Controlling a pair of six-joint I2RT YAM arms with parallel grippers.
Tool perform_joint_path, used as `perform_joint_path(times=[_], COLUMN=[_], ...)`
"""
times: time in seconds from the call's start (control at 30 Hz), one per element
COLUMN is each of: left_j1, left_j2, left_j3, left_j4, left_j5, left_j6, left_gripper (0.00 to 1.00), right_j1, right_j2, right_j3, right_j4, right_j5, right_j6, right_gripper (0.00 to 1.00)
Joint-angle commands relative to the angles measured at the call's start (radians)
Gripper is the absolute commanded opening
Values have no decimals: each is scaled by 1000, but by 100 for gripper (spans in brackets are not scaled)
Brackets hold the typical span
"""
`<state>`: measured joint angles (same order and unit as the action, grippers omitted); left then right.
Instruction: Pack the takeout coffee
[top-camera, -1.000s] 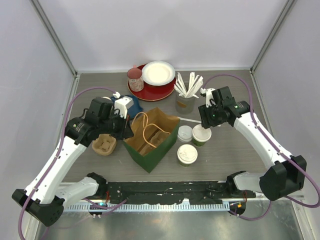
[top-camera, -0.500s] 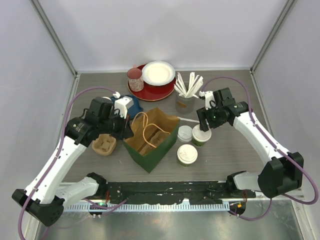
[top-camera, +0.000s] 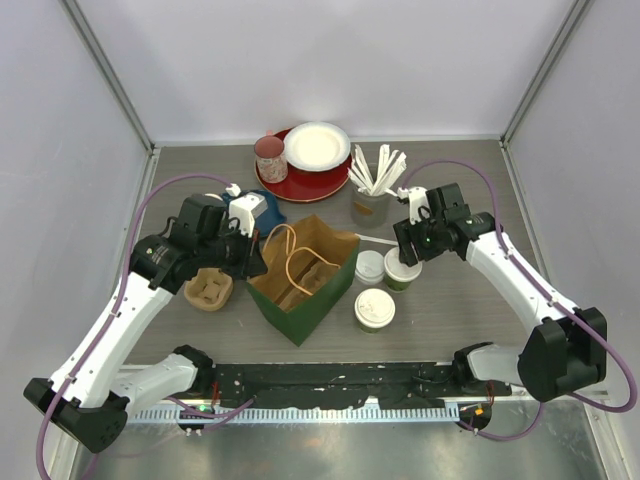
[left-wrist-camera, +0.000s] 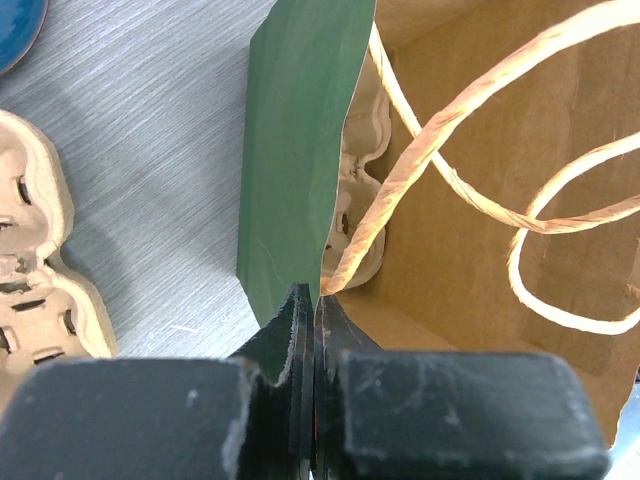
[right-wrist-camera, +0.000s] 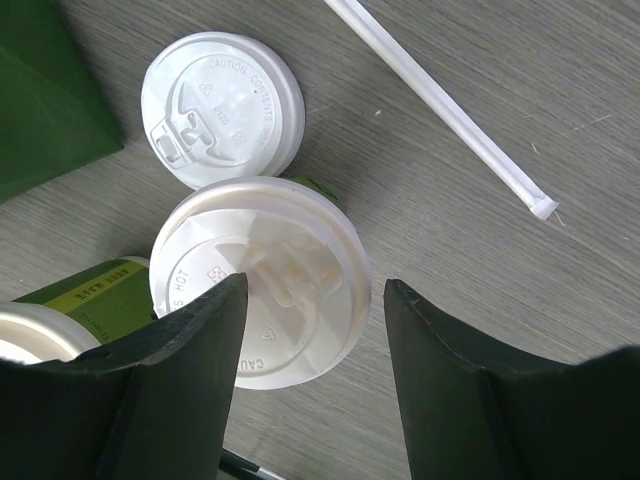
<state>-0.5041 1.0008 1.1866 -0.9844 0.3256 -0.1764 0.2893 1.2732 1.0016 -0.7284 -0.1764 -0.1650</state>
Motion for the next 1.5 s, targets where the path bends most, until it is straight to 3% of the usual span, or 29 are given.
perform_joint_path(times=[0.0,0.13,0.5,0.63,0.9,1.2,1.47], left_j1=[-4,-2,-2,-4,-4,-2,-4], left_j2=[-11,-11,-10,-4,-2,1,-2], left_j3=[7,8,4,2,5,8,8], left_j4=[43,41,50,55,52,53,46], left_j5=[20,18,15,18,16,16,10], left_j6=[6,9,14,12,20,17,18], left_gripper=[0,0,0,0,0,0,0], right_j1=[-6,-4,13,16,14,7,-18], right_j2=[-15,9,-115,-146,-80,-14,29], right_j3=[-18,-17,-80,-49,-3,111,77], right_j4=[50,46,53,37,-37,-23,15], right_j5=[-15,-20,109,143,159,80,39], right_j6=[-16,30,248,285,234,188,145], right_gripper=[61,49,36,36,46,49,43])
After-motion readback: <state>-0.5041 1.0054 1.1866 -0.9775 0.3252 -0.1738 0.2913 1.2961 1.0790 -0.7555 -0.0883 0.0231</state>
